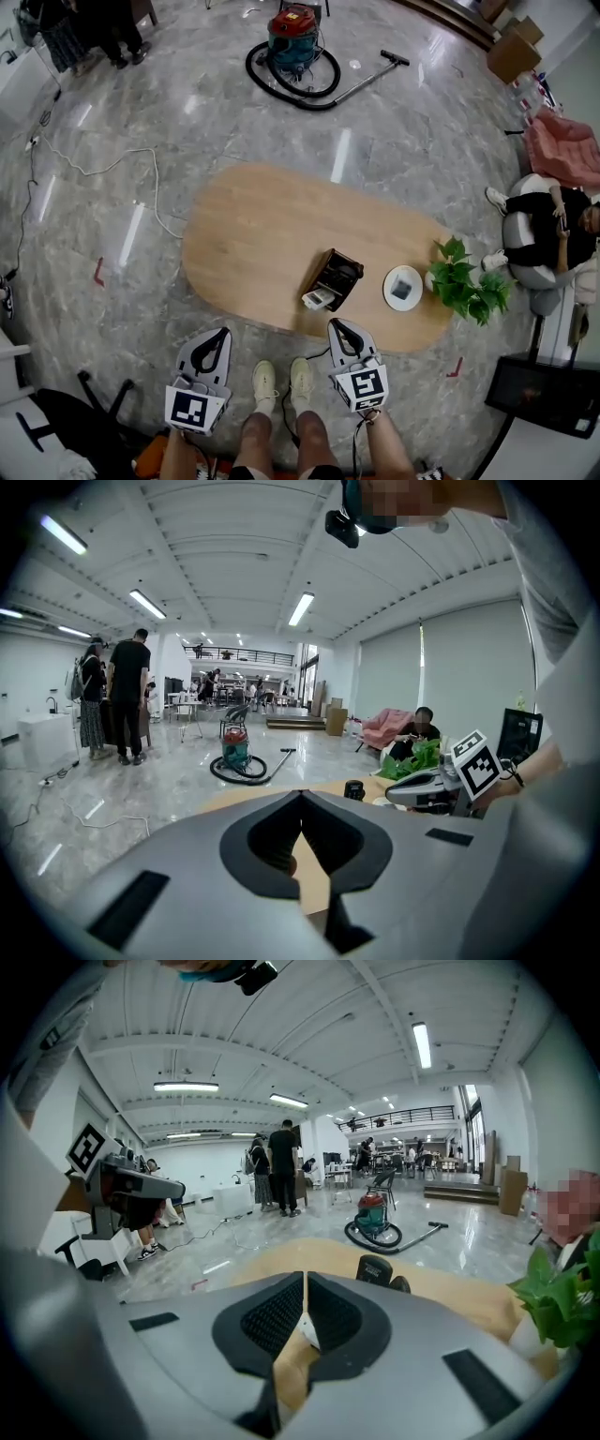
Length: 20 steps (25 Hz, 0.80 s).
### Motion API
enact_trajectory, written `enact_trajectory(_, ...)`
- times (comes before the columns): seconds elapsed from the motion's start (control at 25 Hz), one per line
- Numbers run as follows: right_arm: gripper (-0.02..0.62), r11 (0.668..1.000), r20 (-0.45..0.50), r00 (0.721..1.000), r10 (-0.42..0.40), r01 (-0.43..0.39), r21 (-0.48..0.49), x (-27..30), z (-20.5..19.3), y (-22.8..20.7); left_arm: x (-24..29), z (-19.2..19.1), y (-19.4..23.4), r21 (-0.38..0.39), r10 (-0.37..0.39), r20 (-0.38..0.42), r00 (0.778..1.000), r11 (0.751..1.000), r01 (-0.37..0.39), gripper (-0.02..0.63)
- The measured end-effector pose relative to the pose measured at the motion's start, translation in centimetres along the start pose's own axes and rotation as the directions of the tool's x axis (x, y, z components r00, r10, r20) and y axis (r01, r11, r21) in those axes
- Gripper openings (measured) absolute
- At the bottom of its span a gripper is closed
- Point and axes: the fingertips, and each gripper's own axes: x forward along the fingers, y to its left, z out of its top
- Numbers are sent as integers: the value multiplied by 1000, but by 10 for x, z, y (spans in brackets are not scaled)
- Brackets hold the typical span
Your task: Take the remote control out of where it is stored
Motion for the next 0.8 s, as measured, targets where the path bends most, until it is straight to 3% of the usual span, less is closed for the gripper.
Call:
enact_trajectory(0.48,9,994,-92,996,22,-32,-108,35,-56,-6,32,-43,-3,-29,-18,-16,1000,999,18,5)
enact_trajectory(0.8,111,946,-168,984,53,-104,-308,56,-73,3,30,-58,-2,-57,-16,-31,999,998,14,6)
